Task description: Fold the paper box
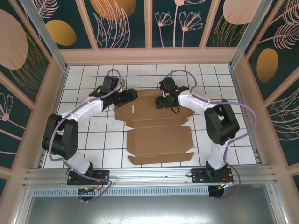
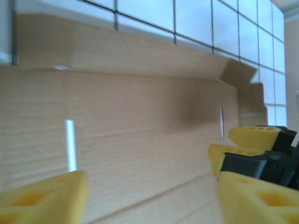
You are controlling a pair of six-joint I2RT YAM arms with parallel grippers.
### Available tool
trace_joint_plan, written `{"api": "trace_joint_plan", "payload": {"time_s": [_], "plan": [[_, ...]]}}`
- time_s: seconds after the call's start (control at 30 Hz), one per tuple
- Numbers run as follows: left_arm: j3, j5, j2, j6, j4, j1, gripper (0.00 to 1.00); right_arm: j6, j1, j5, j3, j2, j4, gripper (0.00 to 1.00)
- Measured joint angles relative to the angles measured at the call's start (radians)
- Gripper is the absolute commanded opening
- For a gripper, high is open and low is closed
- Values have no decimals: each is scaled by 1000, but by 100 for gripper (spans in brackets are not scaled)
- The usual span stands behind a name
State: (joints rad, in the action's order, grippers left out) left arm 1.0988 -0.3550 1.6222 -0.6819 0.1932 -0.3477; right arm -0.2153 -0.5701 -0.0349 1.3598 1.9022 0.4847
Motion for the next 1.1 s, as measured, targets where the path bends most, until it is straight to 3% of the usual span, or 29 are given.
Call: {"api": "trace_joint_plan", "payload": {"time_s": [0.17, 0.37, 0.8, 1.1], "plan": [[-2, 61, -19, -3, -9, 67, 87, -1, -4, -29, 116, 125, 56, 69], [16, 39, 54, 1, -58, 144, 82, -8, -15, -52, 97, 134, 93, 65], [322, -57, 395, 55, -70, 144, 80, -23, -15, -51, 90, 156, 100, 63], [340, -114, 472, 48, -78, 144, 75, -26, -15, -51, 90, 158, 100, 63]]}}
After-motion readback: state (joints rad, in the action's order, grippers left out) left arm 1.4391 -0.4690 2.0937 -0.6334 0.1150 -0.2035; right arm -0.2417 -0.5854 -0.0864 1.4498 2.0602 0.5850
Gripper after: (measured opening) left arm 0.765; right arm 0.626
